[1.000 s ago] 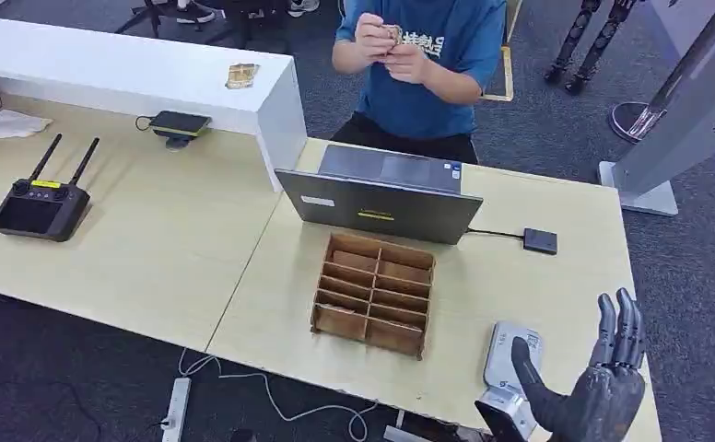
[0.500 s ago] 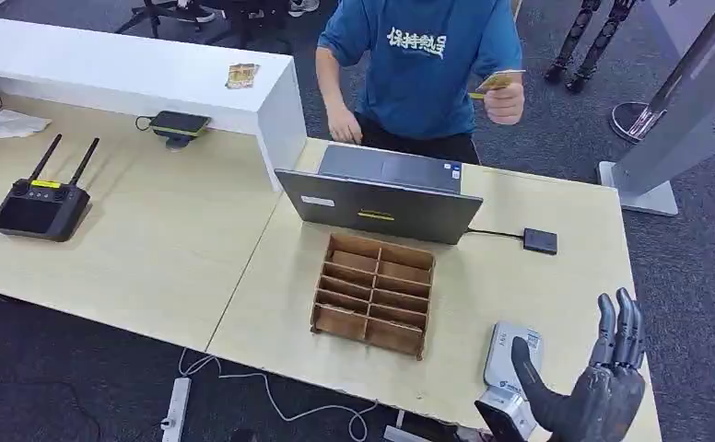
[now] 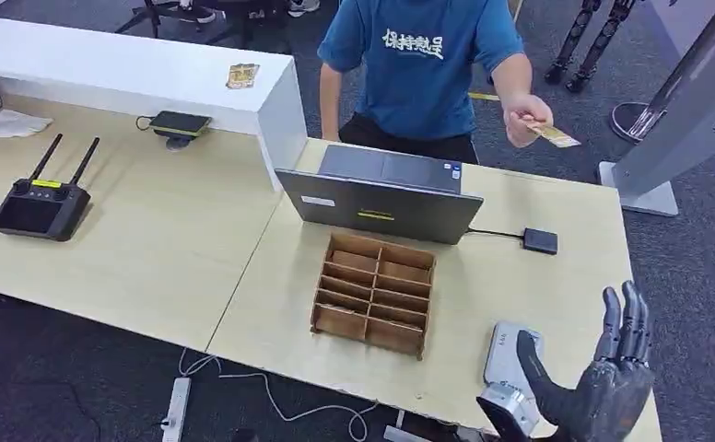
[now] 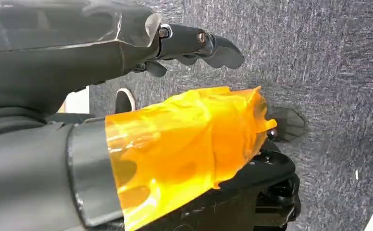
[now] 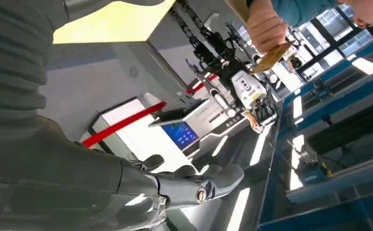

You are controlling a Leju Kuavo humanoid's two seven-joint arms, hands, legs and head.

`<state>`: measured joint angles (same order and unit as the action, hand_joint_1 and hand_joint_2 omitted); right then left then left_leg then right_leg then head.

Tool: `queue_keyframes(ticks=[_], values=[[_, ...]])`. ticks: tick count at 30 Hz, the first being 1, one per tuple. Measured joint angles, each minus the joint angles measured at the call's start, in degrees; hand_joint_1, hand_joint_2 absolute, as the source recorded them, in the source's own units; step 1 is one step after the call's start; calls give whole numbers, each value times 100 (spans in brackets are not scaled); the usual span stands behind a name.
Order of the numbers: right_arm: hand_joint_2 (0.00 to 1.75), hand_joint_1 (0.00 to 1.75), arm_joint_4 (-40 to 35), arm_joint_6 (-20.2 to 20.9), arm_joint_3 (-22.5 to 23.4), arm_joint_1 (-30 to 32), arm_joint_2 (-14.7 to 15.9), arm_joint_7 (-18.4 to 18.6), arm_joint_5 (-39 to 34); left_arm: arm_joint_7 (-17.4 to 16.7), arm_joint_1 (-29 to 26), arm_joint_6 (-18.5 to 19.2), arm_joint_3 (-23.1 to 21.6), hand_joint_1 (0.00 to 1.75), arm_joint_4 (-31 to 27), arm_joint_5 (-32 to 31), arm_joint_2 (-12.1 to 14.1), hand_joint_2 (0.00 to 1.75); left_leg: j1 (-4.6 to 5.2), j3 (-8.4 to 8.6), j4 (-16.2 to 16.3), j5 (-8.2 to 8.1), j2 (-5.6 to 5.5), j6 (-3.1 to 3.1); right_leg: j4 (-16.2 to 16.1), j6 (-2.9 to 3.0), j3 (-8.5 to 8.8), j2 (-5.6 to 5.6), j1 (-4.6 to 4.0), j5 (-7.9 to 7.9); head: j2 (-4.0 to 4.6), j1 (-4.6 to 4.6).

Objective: Pass the card to the sensor for recognition and then transmit it.

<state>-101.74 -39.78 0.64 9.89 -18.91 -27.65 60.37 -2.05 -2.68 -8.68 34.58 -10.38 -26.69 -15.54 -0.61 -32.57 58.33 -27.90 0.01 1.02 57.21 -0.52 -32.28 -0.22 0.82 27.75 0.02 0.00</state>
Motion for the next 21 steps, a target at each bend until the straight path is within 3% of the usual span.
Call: queue_keyframes(ticks=[14,17,21], values=[[175,0,256,0,529,-1322,131,378,525,-4,6,98,-15,0,0,-210,22,0,0,4,3,2,2,-1,0,-2,-1,5,0,-3,0,0],[175,0,446,2,525,-1678,286,801,677,-24,12,155,-46,0,0,-280,24,0,0,2,3,2,4,-1,0,-2,-1,9,0,-4,0,0],[175,0,1083,2,262,-2431,752,1791,723,-94,32,229,-90,0,0,-389,35,0,1,1,6,8,6,-3,1,-8,0,12,2,-15,0,-2]])
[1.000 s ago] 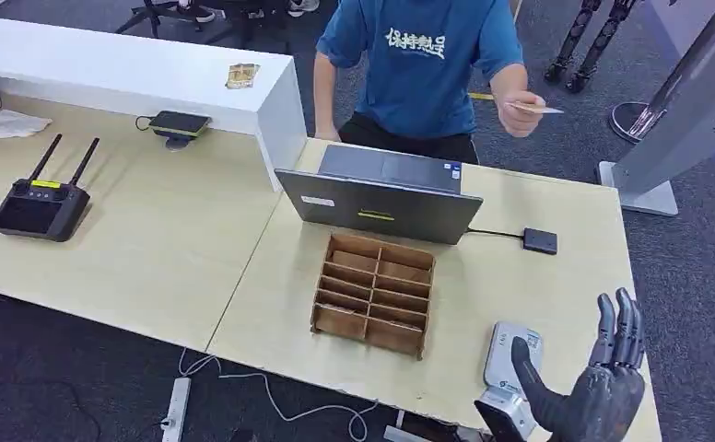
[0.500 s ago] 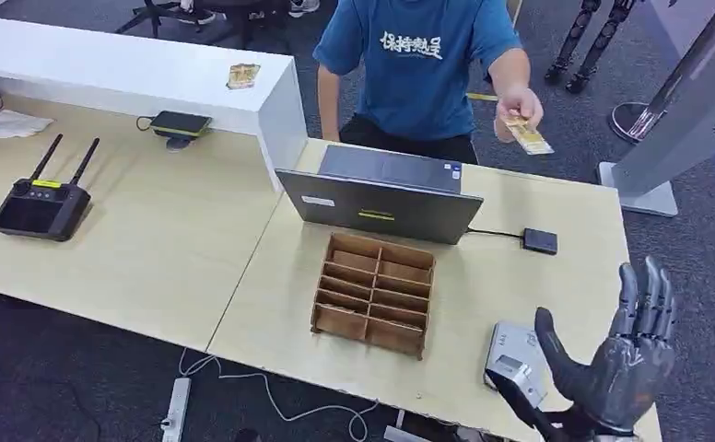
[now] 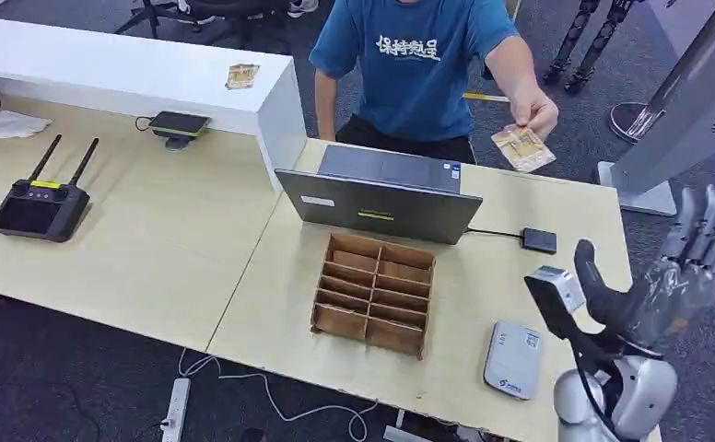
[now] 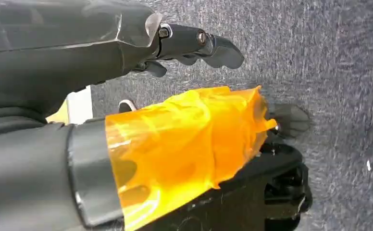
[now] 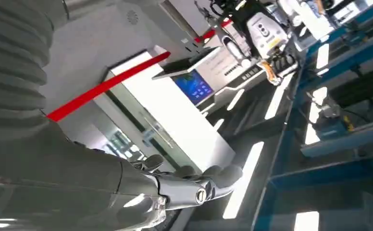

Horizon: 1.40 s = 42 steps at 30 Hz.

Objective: Pass the card to the sensor for recognition and then transmit it.

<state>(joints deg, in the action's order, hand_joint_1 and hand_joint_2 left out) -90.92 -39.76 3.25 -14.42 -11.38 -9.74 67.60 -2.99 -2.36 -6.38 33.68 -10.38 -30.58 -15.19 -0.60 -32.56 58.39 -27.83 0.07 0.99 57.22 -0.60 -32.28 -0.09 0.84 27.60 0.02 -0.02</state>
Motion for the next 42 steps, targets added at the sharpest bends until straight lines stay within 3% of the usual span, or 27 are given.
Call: queue_keyframes(ticks=[5,13,17,26,42], values=[[175,0,990,100,-615,-1041,591,816,-17,-94,88,83,-87,0,0,-122,20,0,0,-1,9,8,-1,-7,0,-2,-1,-3,0,-12,0,0],[175,0,1682,105,-1005,-1619,979,943,-15,-105,145,105,-103,0,0,-151,26,0,0,-7,10,8,-4,-7,0,-2,-4,-4,-1,-12,0,2],[175,0,2127,313,-1166,-1979,1096,1184,69,-127,168,142,-122,0,0,-207,31,0,0,-9,10,8,-2,-7,0,-2,-5,-2,-1,-12,0,2],[175,0,3815,564,-1568,-3337,1156,1441,525,-293,220,225,-243,0,0,-361,44,0,-1,-8,12,17,-1,-8,2,-1,-6,-1,-1,-22,0,2],[175,0,4268,605,-1768,-3490,1147,1350,286,-315,248,227,-247,0,0,-361,44,0,0,-15,13,18,-4,-11,2,-2,-10,-6,-1,-22,0,0]])
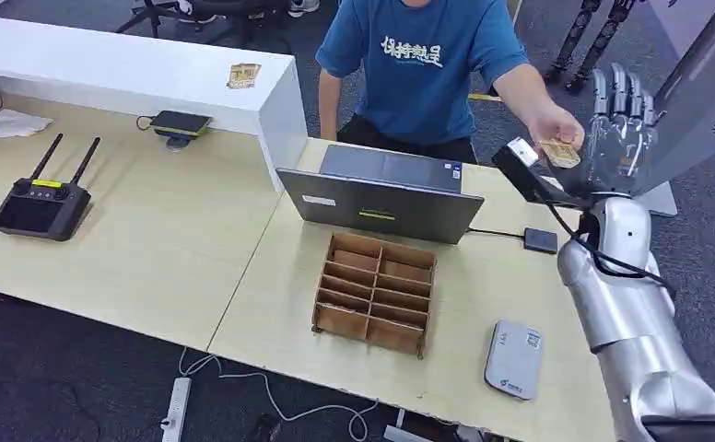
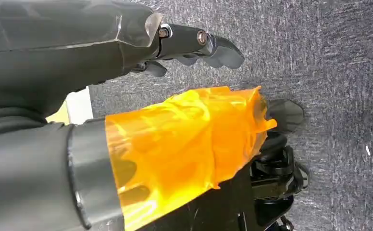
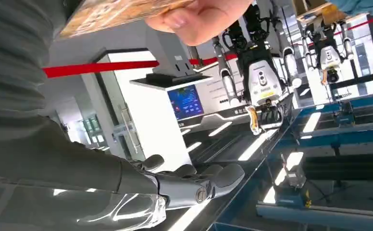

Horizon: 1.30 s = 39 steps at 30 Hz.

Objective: Pass the card to the sensor for recognition and then transmit it.

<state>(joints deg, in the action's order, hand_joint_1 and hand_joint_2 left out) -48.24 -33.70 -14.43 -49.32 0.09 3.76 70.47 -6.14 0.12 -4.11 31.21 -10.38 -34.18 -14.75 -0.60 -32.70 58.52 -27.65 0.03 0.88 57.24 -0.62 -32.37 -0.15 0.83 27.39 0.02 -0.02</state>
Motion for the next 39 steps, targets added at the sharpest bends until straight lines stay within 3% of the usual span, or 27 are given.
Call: queue_keyframes(ticks=[23,24,25,26,27,39], values=[[175,0,-345,-11,0,242,162,-144,-181,18,-1,-11,2,0,0,28,0,0,0,-4,2,0,1,0,0,0,-7,2,0,0,0,0],[175,10,-352,-9,0,246,164,-144,-181,17,-1,-11,2,0,0,28,0,0,0,-4,2,0,1,0,0,0,-8,2,0,0,0,2],[175,133,-365,-9,0,250,168,-144,-181,18,-1,-13,0,0,0,28,0,0,0,-4,2,0,1,0,0,0,-8,2,0,0,0,2],[175,143,-374,-7,0,252,170,-146,-181,17,-1,-15,2,0,0,28,0,0,0,-4,2,0,1,0,0,0,-8,2,0,0,0,0],[175,169,-383,-7,-2,257,170,-149,-181,17,-1,-15,2,0,0,28,0,0,0,-4,2,0,1,0,0,0,-9,2,0,0,0,2],[175,175,-413,-15,-4,279,170,-214,-208,18,-1,-15,2,0,0,26,0,0,0,-7,1,0,1,0,0,0,-10,2,0,0,0,0]])
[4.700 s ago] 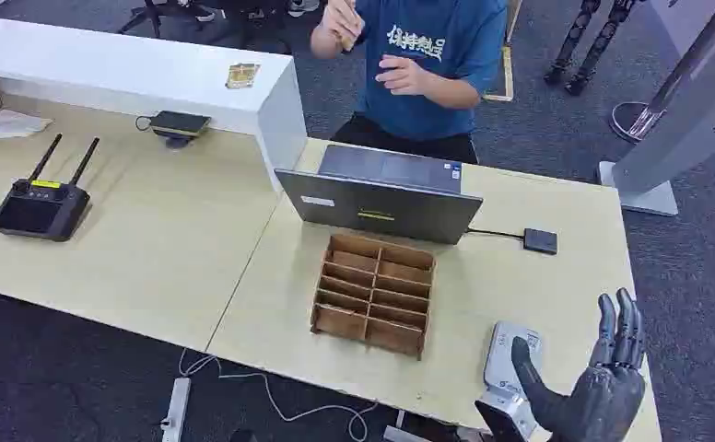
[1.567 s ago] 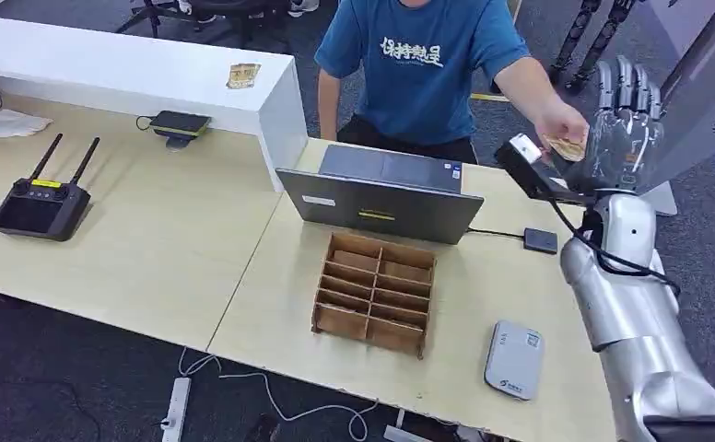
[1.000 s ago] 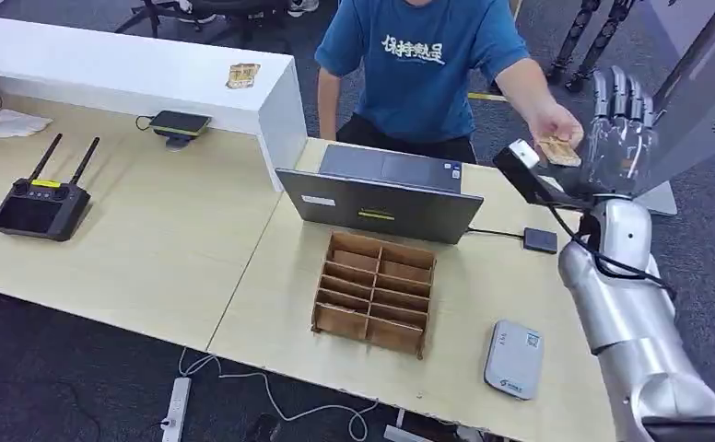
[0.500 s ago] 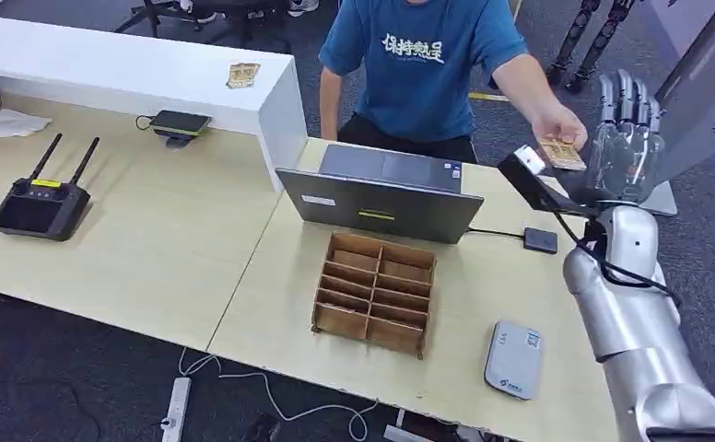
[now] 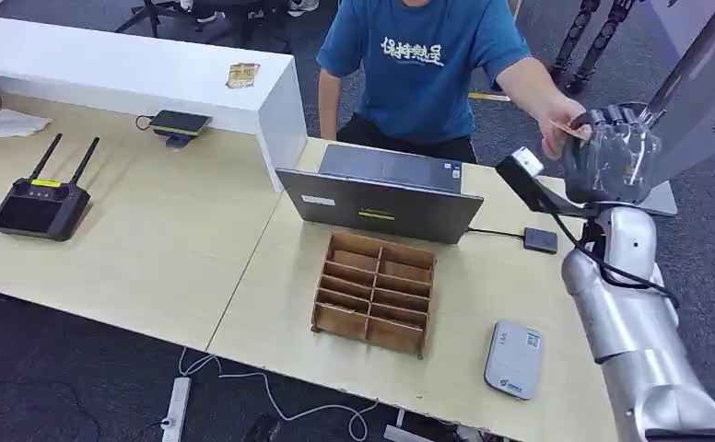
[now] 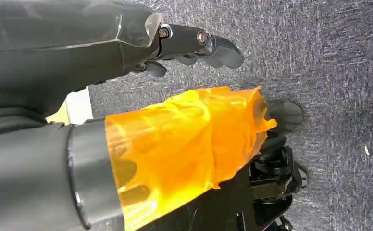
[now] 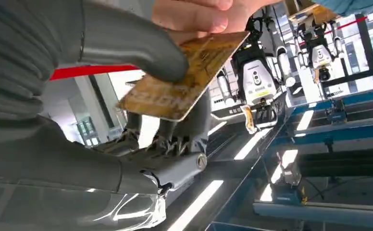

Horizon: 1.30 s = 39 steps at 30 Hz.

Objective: Pass the card to the sensor for recognition and then transmit it.

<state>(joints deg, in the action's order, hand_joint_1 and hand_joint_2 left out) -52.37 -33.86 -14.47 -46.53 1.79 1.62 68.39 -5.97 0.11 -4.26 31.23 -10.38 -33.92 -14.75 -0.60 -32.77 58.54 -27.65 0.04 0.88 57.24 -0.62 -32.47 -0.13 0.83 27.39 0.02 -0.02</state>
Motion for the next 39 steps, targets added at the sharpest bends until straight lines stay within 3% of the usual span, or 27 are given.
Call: queue_keyframes(ticks=[18,21,27,33,39], values=[[175,175,-129,-9,-4,25,0,-31,-81,-4,0,-2,0,0,0,-17,0,0,0,-1,0,0,0,0,0,0,0,-1,0,0,0,2],[175,175,-363,164,13,127,-33,-116,-876,-31,-1,-4,0,0,0,-15,-2,0,0,-1,0,0,0,0,0,0,0,-1,0,0,0,0],[175,175,-837,901,407,361,-206,-520,-3461,-9,-3,-77,0,0,0,63,-4,0,0,-3,0,0,-1,0,0,0,-2,-2,0,0,0,2],[175,175,-1143,1244,787,500,-221,-647,-4553,17,-4,-96,7,0,0,146,-4,0,0,-4,0,0,-2,0,0,0,-3,-2,0,0,0,2],[175,175,-1427,1963,1008,869,-166,-739,-5867,79,-19,-114,83,0,0,295,-7,0,0,-4,1,-1,-1,-1,-2,0,-5,-2,0,0,0,2]])
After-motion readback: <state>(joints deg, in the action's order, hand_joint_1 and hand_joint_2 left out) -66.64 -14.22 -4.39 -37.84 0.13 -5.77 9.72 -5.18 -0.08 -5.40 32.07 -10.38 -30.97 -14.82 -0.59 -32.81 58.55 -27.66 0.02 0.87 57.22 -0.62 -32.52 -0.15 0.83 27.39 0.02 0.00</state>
